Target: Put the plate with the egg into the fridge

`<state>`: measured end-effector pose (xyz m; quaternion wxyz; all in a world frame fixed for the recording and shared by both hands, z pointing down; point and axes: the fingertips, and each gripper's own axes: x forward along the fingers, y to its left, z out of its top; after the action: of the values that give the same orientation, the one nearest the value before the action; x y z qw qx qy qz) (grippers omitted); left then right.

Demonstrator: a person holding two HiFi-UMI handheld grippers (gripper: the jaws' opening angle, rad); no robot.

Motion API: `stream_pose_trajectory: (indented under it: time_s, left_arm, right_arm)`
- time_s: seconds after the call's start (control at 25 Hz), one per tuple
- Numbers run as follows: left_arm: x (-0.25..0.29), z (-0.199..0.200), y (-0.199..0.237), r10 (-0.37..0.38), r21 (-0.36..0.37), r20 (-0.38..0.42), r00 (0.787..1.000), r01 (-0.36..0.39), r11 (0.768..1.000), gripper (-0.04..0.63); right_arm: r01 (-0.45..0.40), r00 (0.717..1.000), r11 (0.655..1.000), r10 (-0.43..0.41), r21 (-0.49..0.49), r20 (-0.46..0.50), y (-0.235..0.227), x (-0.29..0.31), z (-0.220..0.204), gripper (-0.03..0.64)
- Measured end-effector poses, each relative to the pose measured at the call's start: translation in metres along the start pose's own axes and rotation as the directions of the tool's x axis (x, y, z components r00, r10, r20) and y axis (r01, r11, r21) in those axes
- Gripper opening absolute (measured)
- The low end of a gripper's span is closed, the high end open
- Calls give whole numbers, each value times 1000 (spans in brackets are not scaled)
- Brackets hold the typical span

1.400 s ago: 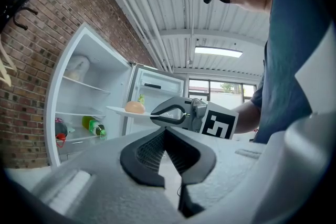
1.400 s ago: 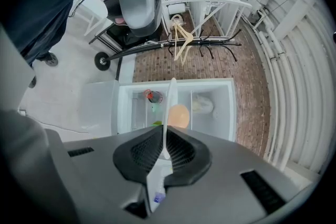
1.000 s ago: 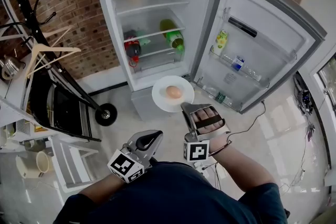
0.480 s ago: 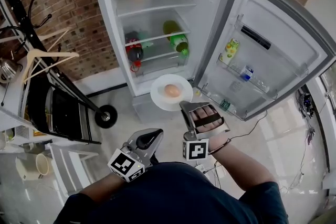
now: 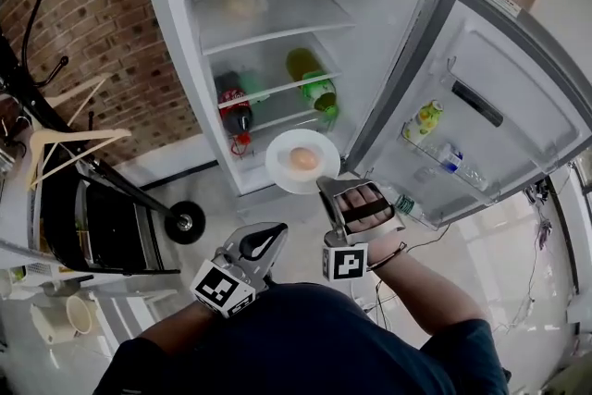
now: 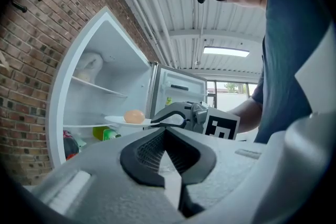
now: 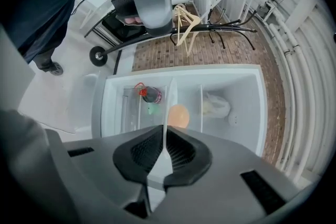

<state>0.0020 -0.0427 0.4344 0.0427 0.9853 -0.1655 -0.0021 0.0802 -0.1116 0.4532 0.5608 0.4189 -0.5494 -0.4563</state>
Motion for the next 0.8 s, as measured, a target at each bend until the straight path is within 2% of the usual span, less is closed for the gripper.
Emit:
stream_pose_trajectory:
  time_s: [0.4, 0.6, 0.8]
  left_arm:
    - [5, 10, 76, -64, -8, -6, 998, 64, 998, 3]
    - [7, 7, 99, -46, -16, -11, 999, 46, 999, 3]
    - [11, 7, 120, 13, -25, -17, 1000, -13, 1000, 3]
  right_arm:
    - [-22, 999, 1000, 22, 8, -33, -15, 84, 20, 21]
    - [-20, 1000, 1000, 20, -13, -18, -15, 121, 25, 21]
    - [-41, 999, 999, 41, -20, 0, -9, 158, 20, 21]
